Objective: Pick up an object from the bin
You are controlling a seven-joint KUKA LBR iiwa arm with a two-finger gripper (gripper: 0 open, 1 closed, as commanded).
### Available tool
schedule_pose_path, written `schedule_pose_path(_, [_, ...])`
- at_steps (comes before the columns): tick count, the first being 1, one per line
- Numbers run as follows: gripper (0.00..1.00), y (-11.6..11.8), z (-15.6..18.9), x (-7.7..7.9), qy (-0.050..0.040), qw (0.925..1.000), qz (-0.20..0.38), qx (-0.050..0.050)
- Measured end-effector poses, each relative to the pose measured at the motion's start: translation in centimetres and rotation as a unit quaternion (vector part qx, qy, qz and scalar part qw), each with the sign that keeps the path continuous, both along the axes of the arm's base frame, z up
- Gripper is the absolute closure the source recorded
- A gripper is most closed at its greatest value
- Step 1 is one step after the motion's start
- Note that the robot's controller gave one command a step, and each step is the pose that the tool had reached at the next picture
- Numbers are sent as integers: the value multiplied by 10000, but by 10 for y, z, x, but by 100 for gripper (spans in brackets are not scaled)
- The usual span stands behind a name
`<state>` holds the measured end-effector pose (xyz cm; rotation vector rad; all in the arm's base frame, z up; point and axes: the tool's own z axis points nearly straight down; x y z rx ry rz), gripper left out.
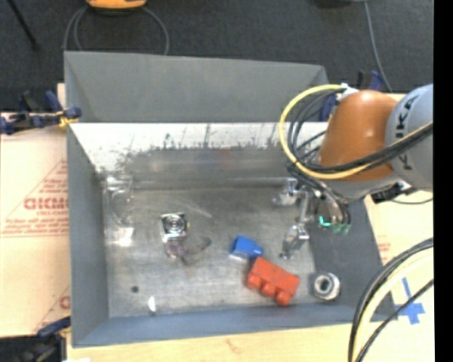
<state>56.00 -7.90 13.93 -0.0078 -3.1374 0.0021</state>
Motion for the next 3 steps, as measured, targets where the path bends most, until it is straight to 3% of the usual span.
schedule_pose_path(1, [0, 48, -66, -55, -92, 9955, 938, 1])
schedule_pose_path(2, [100, 47, -64, -53, -110, 9954, 950, -9])
schedule_pose_path(3, [100, 49, 99, -41, -71, 9651, 2618, -7])
